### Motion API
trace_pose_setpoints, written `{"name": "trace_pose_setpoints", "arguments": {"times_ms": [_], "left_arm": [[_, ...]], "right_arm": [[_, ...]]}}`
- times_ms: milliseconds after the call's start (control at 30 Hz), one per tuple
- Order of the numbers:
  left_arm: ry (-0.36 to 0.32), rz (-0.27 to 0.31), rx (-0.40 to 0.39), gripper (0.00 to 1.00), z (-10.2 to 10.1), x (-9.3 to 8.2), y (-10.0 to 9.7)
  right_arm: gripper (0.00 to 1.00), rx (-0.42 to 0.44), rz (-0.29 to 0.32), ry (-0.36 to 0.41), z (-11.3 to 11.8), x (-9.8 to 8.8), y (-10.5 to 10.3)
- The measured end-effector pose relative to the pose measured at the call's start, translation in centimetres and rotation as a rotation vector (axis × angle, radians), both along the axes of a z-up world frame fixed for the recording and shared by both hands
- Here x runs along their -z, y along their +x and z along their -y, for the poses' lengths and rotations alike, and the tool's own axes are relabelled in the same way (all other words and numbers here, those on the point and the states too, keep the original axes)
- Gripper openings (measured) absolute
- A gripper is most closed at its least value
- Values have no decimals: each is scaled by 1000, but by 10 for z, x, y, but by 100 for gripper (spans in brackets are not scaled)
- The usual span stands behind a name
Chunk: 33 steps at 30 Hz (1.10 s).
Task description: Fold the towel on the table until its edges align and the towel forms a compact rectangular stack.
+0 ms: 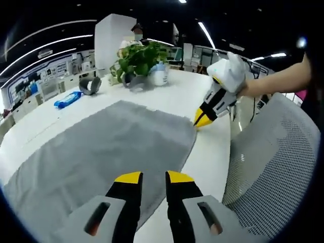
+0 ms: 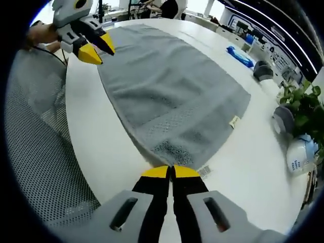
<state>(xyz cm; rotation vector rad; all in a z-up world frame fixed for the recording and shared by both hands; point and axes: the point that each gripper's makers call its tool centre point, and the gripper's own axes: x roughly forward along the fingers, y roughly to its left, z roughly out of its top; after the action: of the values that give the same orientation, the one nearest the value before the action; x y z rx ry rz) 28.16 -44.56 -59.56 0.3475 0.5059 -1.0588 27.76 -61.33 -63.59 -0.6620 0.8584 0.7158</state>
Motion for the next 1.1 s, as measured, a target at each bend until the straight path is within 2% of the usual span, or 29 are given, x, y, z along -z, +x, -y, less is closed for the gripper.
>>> {"name": "trace_pose_setpoints", "arguments": {"times_ms": [133, 333, 567, 767, 867, 933, 1067, 1100], "left_arm": [[-43, 12, 32, 18, 12, -9, -5], [-97, 24, 16, 18, 16, -21, -2], [-133, 100, 8, 19, 23, -40, 3], [-146, 177, 12, 18, 35, -55, 3], [-124, 227, 28, 18, 39, -57, 3], [-107, 240, 49, 17, 41, -57, -1], [-56, 333, 76, 17, 42, -62, 0], [-39, 382, 68, 17, 41, -66, 3]], "right_arm": [[0, -20, 64, 12, -6, -20, 7], [0, -42, 152, 56, -27, -52, 21], [0, -119, 209, 95, -68, -78, 28], [0, -151, 232, 132, -92, -89, 25], [0, -148, 230, 168, -101, -96, 24], [0, -143, 224, 195, -106, -102, 22], [0, -159, 222, 209, -114, -110, 21], [0, -164, 218, 214, -117, -112, 21]]}}
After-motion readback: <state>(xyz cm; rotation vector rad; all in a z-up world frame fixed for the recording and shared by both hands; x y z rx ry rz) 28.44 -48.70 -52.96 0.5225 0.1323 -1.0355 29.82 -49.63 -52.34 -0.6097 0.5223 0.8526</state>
